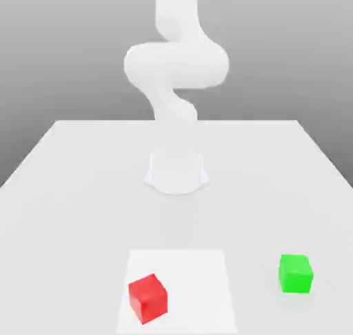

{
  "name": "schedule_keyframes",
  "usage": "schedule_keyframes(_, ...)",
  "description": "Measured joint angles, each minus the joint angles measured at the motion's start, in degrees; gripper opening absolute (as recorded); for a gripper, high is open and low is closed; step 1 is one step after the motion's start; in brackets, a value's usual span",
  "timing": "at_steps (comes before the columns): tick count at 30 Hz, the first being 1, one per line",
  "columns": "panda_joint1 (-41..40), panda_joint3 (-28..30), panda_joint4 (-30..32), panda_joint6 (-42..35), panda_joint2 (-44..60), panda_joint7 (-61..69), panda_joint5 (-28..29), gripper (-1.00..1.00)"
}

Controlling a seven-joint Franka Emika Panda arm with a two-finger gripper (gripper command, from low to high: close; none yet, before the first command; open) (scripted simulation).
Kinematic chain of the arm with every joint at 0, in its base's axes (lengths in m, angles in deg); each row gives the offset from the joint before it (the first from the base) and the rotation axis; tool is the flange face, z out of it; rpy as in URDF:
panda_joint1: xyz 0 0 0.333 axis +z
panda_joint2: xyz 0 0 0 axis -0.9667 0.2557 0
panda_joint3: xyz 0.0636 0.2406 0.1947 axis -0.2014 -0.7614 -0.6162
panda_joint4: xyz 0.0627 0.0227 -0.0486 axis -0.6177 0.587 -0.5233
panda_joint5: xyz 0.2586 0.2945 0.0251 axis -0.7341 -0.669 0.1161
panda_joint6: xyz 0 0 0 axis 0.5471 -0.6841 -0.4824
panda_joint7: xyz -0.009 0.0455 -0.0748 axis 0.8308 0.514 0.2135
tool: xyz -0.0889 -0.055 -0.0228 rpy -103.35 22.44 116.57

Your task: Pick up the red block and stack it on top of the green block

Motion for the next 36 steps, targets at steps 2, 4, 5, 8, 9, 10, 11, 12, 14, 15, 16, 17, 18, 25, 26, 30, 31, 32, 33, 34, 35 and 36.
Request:
schedule_keyframes(2, 1.5, 1.89, 1.15, 1.85, 4.43, 3.65, -0.83, 0.0)
schedule_keyframes(4, 2.77, 3.54, 2.26, 3.64, 8.66, 7.18, -1.73, 0.0)
schedule_keyframes(5, 3.41, 4.36, 2.79, 4.49, 10.76, 8.95, -2.18, 0.0)
schedule_keyframes(8, 4.88, 6.39, 4.4, 7.06, 17.05, 14.33, -3.66, 0.0)
schedule_keyframes(9, 5.36, 7.04, 4.94, 7.92, 19.14, 16.12, -4.16, 0.0)
schedule_keyframes(10, 5.8, 7.64, 5.48, 8.78, 21.23, 17.9, -4.64, 0.0)
schedule_keyframes(11, 6.16, 8.18, 6.01, 9.64, 23.33, 19.67, -5.12, 0.0)
schedule_keyframes(12, 6.46, 8.63, 6.55, 10.5, 25.42, 21.44, -5.58, 0.0)
schedule_keyframes(14, 7.07, 9.55, 7.63, 12.24, 29.59, 24.82, -6.32, 0.0)
schedule_keyframes(15, 7.16, 9.8, 8.17, 13.1, 31.67, 26.52, -6.68, 0.0)
schedule_keyframes(16, 7.2, 10.0, 8.71, 13.97, 33.73, 28.15, -6.96, 0.0)
schedule_keyframes(17, 7.17, 10.16, 9.25, 14.85, 35.78, 29.72, -7.14, 0.0)
schedule_keyframes(18, 6.94, 10.15, 9.8, 15.74, 37.82, 31.15, -7.17, 0.0)
schedule_keyframes(25, 5.44, 10.07, 12.7, 23.02, 51.6, 38.63, -5.73, 0.0)
schedule_keyframes(26, 4.97, 9.45, 12.48, 24.61, 53.64, 39.48, -6.58, 0.0)
schedule_keyframes(30, 2.76, 6.62, 11.59, 29.61, 59.84, 41.89, -9.57, -1.0)
schedule_keyframes(31, 2.75, 6.62, 11.59, 29.59, 59.84, 41.88, -9.56, -1.0)
schedule_keyframes(32, 2.75, 6.62, 11.59, 29.57, 59.84, 41.87, -9.55, -1.0)
schedule_keyframes(33, 2.75, 6.62, 11.58, 29.53, 59.84, 41.85, -9.53, -1.0)
schedule_keyframes(34, 2.74, 6.61, 11.58, 29.49, 59.84, 41.84, -9.52, -1.0)
schedule_keyframes(35, 2.42, 6.17, 11.43, 30.34, 60.87, 42.24, -10.07, -1.0)
schedule_keyframes(36, 2.62, 6.44, 11.51, 29.91, 60.33, 42.04, -9.78, -1.0)
